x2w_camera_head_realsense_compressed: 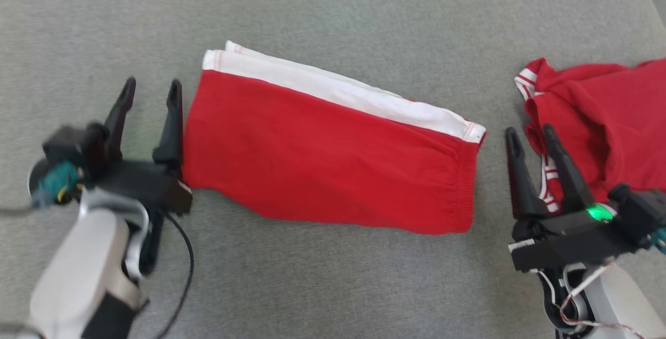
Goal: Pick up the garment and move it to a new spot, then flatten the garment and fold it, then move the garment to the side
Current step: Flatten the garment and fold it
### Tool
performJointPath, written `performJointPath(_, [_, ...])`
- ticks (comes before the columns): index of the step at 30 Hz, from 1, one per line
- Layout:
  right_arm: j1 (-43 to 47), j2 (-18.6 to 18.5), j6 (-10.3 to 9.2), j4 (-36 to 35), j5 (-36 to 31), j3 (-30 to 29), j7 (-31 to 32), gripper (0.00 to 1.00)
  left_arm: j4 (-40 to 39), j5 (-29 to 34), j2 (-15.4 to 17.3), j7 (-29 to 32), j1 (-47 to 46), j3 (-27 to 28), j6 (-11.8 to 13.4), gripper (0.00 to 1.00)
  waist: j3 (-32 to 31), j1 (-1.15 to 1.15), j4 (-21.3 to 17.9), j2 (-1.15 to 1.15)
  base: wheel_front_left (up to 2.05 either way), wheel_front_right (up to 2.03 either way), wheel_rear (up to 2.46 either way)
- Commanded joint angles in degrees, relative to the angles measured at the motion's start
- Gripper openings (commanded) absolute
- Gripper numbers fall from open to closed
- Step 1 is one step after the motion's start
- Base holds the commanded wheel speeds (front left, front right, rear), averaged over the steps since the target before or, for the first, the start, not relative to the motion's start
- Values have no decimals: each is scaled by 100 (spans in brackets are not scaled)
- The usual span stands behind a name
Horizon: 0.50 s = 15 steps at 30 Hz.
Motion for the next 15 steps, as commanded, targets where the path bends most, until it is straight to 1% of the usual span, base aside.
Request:
performJointPath(1, [122,67,-2,-47,-74,-52,-8,100,-162,59,36,-49,216,18,79,100,-114,0,116,0,0,0,0])
performJointPath(5, [327,199,-1,-232,-618,-336,-7,100,-984,225,60,-132,834,96,497,100,-250,0,261,0,0,0,0])
performJointPath(10, [552,251,-1,-282,-1050,-435,106,100,-1710,547,114,-189,1590,92,983,100,-446,0,374,0,0,0,0])
performJointPath(13, [667,275,-1,-333,-1198,-504,198,100,-1971,744,180,-190,1965,8,1215,100,-553,0,425,0,0,0,0])
performJointPath(15, [765,289,-1,-375,-1268,-553,260,100,-2099,822,203,-139,2152,-41,1314,100,-609,0,449,0,0,0,0])
